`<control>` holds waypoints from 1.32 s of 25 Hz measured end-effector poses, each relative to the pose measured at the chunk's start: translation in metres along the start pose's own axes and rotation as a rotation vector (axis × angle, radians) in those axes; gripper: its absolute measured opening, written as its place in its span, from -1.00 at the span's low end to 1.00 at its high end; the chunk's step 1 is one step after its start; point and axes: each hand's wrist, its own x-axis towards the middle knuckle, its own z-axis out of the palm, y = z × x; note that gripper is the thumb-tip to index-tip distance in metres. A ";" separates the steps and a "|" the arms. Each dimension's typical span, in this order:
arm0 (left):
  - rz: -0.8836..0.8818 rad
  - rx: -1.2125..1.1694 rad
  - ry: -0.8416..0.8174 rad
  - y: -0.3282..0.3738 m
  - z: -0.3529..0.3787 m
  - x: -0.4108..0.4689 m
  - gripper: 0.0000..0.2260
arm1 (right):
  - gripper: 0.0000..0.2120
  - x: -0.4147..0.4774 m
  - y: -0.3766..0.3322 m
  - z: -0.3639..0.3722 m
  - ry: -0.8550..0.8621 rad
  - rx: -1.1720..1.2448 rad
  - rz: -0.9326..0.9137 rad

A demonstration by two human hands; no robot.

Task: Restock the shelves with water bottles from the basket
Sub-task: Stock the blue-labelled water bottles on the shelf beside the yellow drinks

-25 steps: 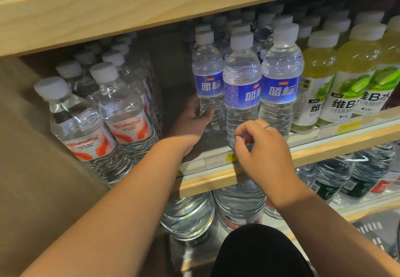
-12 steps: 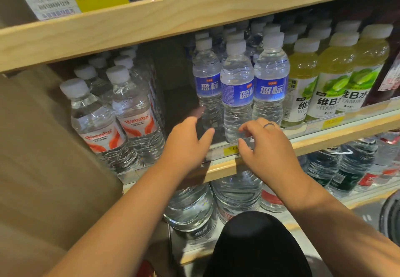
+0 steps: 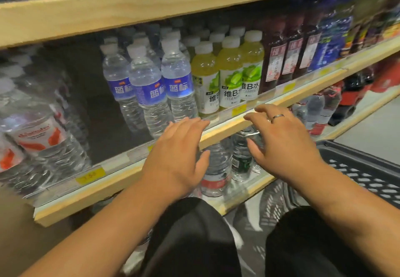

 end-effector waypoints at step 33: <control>0.604 -0.025 -0.956 0.251 0.426 0.151 -0.37 | -0.51 -0.214 0.326 0.227 -0.948 -0.019 0.553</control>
